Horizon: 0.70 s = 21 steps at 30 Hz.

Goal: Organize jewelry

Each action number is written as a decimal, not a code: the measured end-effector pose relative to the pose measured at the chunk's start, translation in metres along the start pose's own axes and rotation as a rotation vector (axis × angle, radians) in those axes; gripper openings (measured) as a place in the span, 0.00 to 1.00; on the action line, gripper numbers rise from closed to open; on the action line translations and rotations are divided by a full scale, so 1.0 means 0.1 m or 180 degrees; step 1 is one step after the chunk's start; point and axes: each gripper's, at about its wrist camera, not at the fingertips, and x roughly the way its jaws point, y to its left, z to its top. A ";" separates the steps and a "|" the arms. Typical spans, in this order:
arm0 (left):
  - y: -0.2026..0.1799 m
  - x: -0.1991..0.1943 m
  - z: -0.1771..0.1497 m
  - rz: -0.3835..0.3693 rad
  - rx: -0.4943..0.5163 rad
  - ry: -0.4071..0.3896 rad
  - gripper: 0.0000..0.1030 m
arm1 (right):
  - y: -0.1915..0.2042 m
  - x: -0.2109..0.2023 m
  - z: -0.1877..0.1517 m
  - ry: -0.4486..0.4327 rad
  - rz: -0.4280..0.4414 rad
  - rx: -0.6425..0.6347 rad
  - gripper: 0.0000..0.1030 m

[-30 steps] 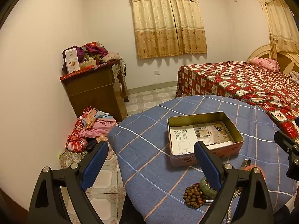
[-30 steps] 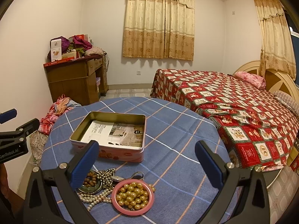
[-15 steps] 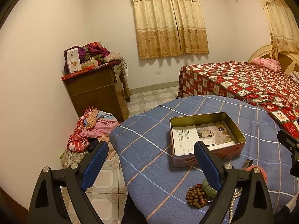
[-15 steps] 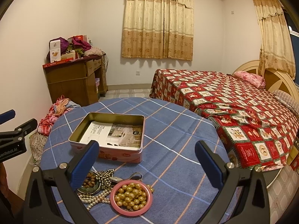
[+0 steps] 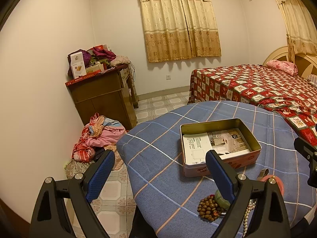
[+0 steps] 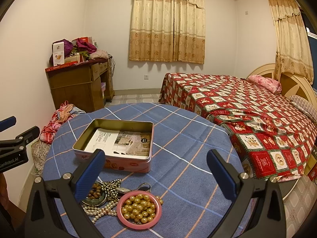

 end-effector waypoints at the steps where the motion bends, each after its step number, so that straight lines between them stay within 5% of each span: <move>1: 0.00 0.00 0.00 0.0002 -0.0002 0.0005 0.90 | 0.00 0.00 0.00 0.0003 -0.0001 -0.0001 1.00; 21: 0.06 0.01 -0.05 0.0009 0.0009 0.0024 0.90 | 0.00 0.00 0.00 0.0006 -0.0008 0.0000 1.00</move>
